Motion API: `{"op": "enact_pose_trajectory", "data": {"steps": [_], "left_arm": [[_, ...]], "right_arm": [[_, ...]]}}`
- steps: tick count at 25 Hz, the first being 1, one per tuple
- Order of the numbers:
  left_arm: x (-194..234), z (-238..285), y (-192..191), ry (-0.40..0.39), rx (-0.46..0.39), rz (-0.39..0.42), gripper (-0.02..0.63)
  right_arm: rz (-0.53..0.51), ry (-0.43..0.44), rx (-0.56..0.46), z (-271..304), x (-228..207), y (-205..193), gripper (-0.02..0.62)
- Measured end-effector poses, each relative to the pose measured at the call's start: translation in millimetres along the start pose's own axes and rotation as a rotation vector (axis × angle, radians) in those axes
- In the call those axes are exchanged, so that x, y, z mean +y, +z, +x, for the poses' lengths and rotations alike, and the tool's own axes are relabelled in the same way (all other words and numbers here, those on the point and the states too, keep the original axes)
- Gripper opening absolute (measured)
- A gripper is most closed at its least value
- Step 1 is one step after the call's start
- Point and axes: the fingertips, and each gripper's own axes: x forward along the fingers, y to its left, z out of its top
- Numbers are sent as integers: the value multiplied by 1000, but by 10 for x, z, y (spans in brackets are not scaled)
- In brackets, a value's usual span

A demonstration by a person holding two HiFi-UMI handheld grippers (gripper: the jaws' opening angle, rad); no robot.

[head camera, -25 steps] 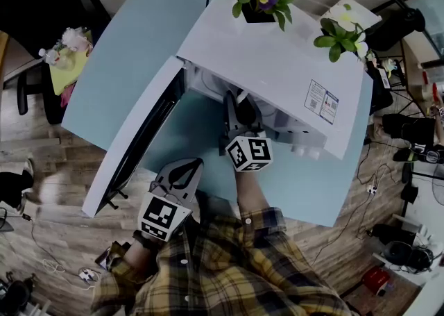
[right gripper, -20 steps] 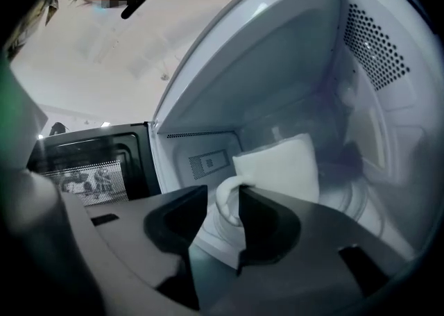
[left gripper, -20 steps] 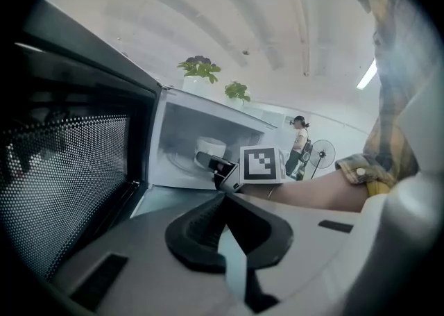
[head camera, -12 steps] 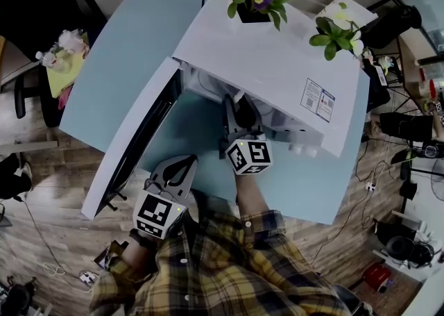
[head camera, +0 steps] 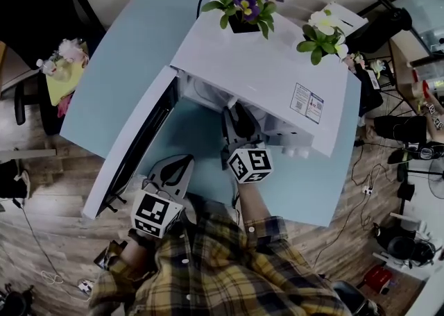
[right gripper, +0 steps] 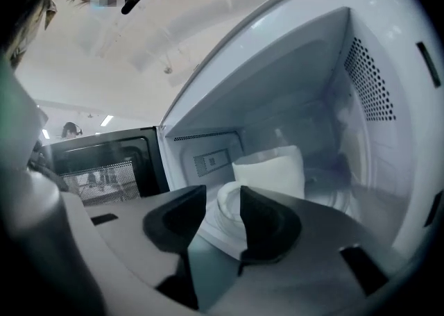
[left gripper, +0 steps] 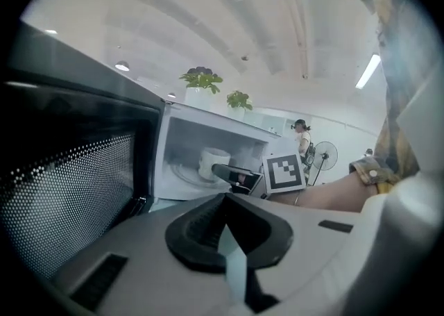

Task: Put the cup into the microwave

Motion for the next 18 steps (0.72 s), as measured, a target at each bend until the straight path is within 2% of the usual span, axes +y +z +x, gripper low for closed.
{"op": "enact_pose_trajectory", "data": {"steps": [8, 18], "left_arm": [[7, -23, 208, 5, -43, 26, -9], [-35, -45, 519, 7, -114, 67, -9]], "right_arm": [[-17, 58, 28, -208, 120, 174, 135], [-92, 150, 72, -591, 378, 532, 135]]}}
